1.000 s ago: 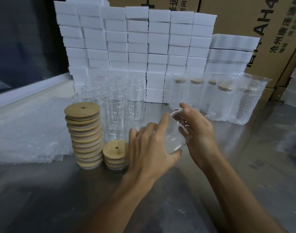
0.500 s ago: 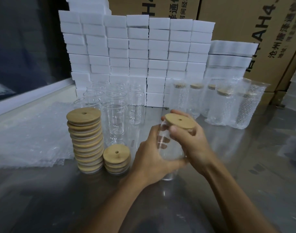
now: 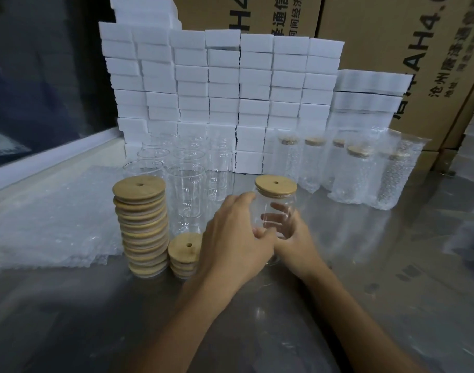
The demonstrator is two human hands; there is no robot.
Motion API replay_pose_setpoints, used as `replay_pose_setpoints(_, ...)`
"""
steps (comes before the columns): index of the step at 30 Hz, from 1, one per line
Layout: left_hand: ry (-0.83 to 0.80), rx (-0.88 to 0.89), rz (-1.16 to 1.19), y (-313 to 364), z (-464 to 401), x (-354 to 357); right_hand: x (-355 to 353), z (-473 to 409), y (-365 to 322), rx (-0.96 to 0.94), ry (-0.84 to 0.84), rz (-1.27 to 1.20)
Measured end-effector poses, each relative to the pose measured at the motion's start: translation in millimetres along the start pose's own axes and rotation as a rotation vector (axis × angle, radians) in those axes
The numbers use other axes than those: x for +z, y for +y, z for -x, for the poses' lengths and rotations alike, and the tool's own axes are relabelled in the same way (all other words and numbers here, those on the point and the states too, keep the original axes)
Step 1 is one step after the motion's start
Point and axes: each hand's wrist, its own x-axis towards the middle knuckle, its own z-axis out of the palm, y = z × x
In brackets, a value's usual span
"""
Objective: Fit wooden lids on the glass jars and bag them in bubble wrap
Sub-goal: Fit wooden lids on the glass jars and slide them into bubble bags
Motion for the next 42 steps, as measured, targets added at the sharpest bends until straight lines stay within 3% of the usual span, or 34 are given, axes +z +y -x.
replay_pose_setpoints(9,0.222,0.105,0.066,-7,-79,-117,-1,2,6,0.082,-0.003,0.026)
replay_pose_setpoints(15,0.396,-0.252,0.042,-101,-110,-165,1,1,5,0.093,0.006,0.021)
replay_pose_setpoints(17,0.362,-0.395,-0.071,-138,-104,-166,1,1,6,0.088,0.003,0.019)
replay_pose_setpoints(20,0.169,-0.531,-0.270,-171,-90,-160,0,0,7,0.081,-0.001,0.013)
replay_pose_setpoints(24,-0.035,-0.524,-0.463,-181,-74,-147,-1,-1,9,0.084,-0.007,0.014)
replay_pose_setpoints(37,-0.135,-0.504,-0.651,-174,-68,-139,0,0,13,0.068,0.046,0.191)
replay_pose_setpoints(40,-0.047,-0.539,-0.559,-170,-68,-138,-1,-1,15,0.068,0.122,0.233)
replay_pose_setpoints(42,0.127,-0.560,-0.464,-164,-68,-140,-3,-2,15,0.065,0.185,0.235)
